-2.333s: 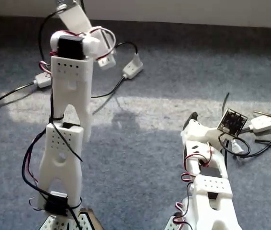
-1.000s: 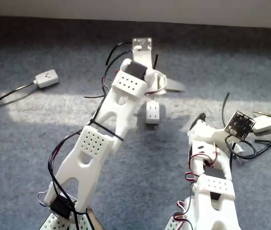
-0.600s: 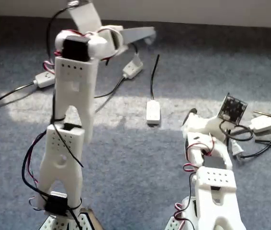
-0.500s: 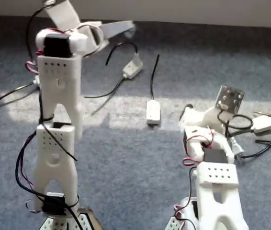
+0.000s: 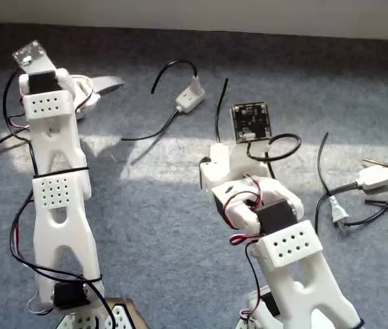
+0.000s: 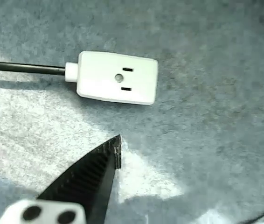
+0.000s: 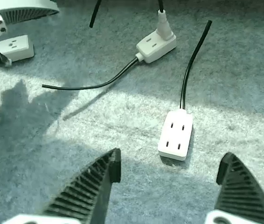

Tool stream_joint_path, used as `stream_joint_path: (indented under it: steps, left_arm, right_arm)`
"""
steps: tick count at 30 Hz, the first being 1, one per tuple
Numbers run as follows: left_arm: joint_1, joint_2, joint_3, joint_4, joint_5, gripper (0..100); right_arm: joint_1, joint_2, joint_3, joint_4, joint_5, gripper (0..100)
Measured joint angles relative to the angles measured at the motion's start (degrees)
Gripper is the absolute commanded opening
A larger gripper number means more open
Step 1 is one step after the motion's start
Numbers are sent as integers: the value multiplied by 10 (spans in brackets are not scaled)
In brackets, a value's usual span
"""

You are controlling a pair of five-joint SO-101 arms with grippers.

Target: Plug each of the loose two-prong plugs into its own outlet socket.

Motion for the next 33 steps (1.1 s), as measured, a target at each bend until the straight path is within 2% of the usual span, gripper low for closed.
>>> stream_joint_path:
  steps: [6, 12, 19, 25, 33]
  left_arm:
    - [-23, 42, 1, 0, -24, 591]
    - [-25, 56, 6, 0, 8, 591]
    - [-28, 57, 6, 0, 14, 591]
    - [-28, 57, 6, 0, 14, 591]
    - [-28, 57, 6, 0, 14, 591]
  right_arm:
    - [-1, 210, -54, -25, 0, 327]
    - [-1, 429, -209, 22, 0, 327]
    - [2, 563, -318, 16, 0, 327]
    - [44, 632, -374, -4, 0, 316]
    - [54, 665, -390, -5, 67, 22]
